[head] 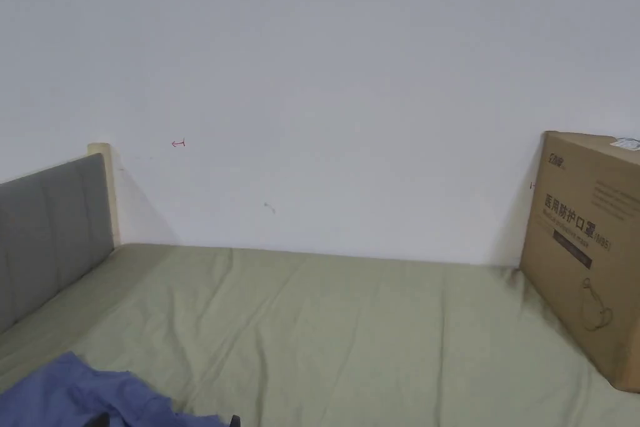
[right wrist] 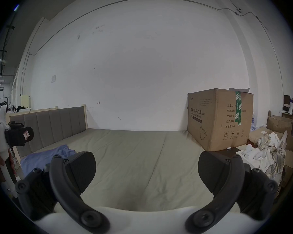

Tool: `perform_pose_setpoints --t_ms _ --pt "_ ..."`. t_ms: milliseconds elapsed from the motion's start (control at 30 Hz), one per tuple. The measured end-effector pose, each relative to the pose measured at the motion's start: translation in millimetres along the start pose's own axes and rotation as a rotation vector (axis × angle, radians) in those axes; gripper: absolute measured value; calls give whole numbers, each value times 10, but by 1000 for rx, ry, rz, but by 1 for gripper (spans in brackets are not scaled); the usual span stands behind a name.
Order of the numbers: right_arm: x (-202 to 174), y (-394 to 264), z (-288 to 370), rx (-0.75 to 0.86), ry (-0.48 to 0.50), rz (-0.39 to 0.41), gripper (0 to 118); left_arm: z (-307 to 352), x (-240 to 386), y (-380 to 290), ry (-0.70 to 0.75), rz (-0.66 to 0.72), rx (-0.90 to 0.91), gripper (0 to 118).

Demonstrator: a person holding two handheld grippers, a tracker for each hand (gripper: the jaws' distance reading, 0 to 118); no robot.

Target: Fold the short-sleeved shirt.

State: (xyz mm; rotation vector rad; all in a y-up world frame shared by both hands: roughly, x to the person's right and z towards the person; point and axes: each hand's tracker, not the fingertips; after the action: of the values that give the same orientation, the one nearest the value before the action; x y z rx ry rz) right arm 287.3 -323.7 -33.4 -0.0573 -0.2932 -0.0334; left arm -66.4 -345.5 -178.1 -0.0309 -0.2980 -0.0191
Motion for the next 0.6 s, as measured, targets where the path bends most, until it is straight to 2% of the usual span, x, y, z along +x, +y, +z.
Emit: perform_pose_setpoints --t_ms 267,300,333,367,400,433,467,500,533,600 --pt "18 8 58 14 0 1 117 17 -3 64 41 8 5 116" --pt "10 16 96 27 -2 -2 110 29 -6 70 38 8 7 101" --pt "11 39 141 44 35 -9 88 59 10 75 58 -1 31 67" --pt "-5 53 163 42 35 7 33 80 26 92 101 -31 45 21" --pt "-61 49 132 39 -55 54 0 70 35 90 111 -35 43 1" --pt "-71 53 127 70 -119 28 0 61 24 99 90 -22 45 1" --pt "-70 48 165 61 10 -2 0 63 2 122 69 -6 31 1" --pt "-9 69 160 38 36 -23 0 48 5 134 43 -6 -5 0" --pt "-30 63 147 34 -15 -3 0 54 7 137 56 -10 3 0" --pt "-38 47 147 31 -25 16 0 68 7 118 59 -25 8 0"
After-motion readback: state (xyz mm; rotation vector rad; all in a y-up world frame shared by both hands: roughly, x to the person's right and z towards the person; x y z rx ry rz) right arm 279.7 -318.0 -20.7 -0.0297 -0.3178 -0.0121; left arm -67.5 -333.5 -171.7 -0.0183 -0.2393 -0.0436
